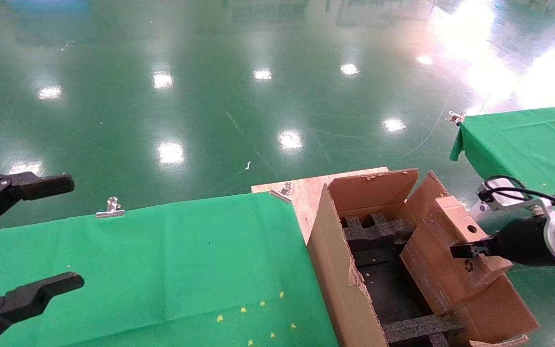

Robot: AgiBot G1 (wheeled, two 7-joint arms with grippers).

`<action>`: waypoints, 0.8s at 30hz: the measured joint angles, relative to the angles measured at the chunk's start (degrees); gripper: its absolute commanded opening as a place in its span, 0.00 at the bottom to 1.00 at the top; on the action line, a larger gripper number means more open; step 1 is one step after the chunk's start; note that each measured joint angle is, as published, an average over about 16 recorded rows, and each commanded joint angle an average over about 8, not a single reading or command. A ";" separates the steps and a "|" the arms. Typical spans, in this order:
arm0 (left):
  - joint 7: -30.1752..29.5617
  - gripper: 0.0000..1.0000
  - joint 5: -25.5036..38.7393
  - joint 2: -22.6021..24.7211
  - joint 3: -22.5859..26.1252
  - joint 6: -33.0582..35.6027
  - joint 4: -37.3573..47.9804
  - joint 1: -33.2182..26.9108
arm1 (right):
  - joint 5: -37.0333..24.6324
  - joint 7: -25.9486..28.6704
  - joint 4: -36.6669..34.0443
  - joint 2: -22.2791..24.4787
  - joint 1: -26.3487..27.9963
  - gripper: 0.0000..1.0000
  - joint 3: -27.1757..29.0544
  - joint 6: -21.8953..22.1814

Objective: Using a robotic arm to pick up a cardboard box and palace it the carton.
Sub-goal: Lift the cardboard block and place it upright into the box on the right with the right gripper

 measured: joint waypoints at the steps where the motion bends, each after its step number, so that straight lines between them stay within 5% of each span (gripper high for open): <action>1: 0.00 1.00 0.00 0.00 0.00 0.00 0.00 0.00 | -0.41 0.38 -0.01 -0.14 -0.17 0.00 -0.12 0.22; 24: 0.00 1.00 0.00 0.00 0.00 0.00 0.00 0.00 | -9.99 10.41 0.02 -4.23 -3.75 0.00 -2.33 3.53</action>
